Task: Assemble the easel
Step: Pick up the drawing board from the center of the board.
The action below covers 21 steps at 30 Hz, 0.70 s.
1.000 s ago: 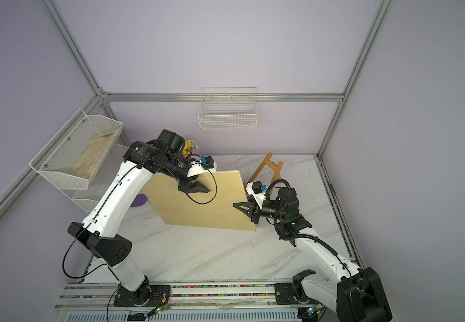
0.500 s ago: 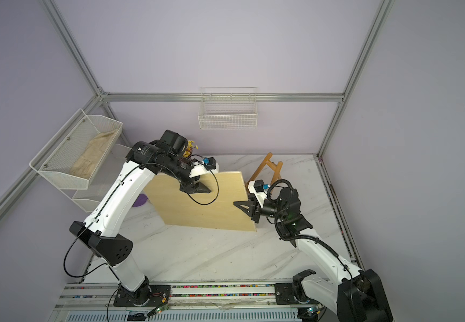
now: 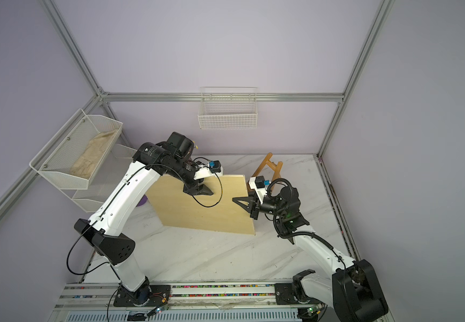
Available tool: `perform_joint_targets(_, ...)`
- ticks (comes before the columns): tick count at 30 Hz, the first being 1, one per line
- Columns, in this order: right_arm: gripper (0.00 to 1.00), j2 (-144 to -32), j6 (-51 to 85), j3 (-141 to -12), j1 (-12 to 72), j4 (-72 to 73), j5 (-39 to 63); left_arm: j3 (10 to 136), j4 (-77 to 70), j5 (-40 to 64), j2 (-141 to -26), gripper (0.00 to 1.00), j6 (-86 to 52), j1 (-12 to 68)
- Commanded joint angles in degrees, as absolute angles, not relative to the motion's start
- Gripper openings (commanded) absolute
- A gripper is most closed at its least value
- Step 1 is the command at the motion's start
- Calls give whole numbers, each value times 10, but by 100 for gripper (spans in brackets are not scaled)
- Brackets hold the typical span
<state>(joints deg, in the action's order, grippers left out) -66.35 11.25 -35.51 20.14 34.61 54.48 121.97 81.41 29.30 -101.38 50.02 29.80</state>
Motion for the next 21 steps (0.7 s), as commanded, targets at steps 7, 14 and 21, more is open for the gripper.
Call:
perform_joint_targets(7, 0, -641, 53, -363, 205, 343, 552, 1234, 783, 267, -979, 63, 471, 304)
perform_joint_targets(14, 0, -640, 11, -363, 205, 314, 554, 1264, 809, 275, -978, 73, 459, 305)
perform_joint_targets(21, 0, -644, -12, -370, 205, 297, 558, 1268, 828, 257, -982, 56, 461, 309)
